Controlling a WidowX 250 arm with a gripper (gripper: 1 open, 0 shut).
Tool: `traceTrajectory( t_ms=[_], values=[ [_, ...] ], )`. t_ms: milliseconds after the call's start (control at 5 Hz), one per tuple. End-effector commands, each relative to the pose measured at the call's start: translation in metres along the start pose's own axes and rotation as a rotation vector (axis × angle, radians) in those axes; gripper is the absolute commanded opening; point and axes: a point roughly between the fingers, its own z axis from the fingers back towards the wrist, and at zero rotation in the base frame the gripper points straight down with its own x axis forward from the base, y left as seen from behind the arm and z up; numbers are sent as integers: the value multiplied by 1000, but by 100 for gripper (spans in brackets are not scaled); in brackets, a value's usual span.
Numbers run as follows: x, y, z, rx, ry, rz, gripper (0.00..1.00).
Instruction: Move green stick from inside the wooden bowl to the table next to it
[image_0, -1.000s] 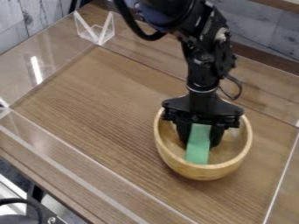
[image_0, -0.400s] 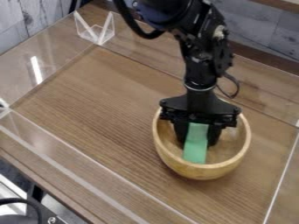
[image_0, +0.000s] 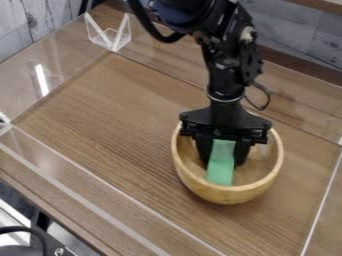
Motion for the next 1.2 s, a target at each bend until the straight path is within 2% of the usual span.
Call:
traceTrajectory(
  t_ms=[0,600,1000],
  values=[
    [16,-5,21,-41,-65,10,0],
    [18,-3,32,-57,-57,17,0],
    [21,-2,51,-83,-57,22,0]
  ],
)
